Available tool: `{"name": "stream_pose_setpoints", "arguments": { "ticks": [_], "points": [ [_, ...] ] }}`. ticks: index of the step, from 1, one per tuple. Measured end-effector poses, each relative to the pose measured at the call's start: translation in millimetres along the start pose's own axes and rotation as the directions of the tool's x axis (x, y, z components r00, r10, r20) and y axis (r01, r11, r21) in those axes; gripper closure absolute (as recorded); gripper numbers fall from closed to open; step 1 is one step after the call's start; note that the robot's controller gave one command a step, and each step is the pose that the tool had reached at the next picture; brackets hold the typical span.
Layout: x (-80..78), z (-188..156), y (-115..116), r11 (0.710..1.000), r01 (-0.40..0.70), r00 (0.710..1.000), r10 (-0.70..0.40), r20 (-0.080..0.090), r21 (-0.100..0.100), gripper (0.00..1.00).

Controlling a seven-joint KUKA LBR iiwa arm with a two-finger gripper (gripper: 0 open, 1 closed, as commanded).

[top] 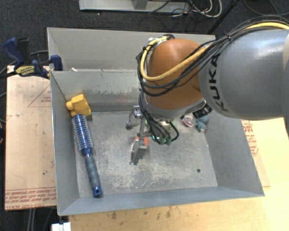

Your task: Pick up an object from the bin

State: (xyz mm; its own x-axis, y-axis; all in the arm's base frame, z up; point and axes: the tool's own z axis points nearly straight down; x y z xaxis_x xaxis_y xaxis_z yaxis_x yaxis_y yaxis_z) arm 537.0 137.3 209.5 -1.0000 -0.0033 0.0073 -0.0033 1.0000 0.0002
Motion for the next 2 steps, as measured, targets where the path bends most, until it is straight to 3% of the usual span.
{"name": "stream_pose_setpoints", "arguments": {
  "ticks": [1, 2],
  "points": [
    [-53.4, 137, -91, 0.993, 0.116, 0.993, -0.116, 0.015, -0.006, 0.00],
    [-67.2, 134, -62, 0.994, 0.111, 0.994, -0.111, 0.014, 0.004, 0.00]
  ]
}}
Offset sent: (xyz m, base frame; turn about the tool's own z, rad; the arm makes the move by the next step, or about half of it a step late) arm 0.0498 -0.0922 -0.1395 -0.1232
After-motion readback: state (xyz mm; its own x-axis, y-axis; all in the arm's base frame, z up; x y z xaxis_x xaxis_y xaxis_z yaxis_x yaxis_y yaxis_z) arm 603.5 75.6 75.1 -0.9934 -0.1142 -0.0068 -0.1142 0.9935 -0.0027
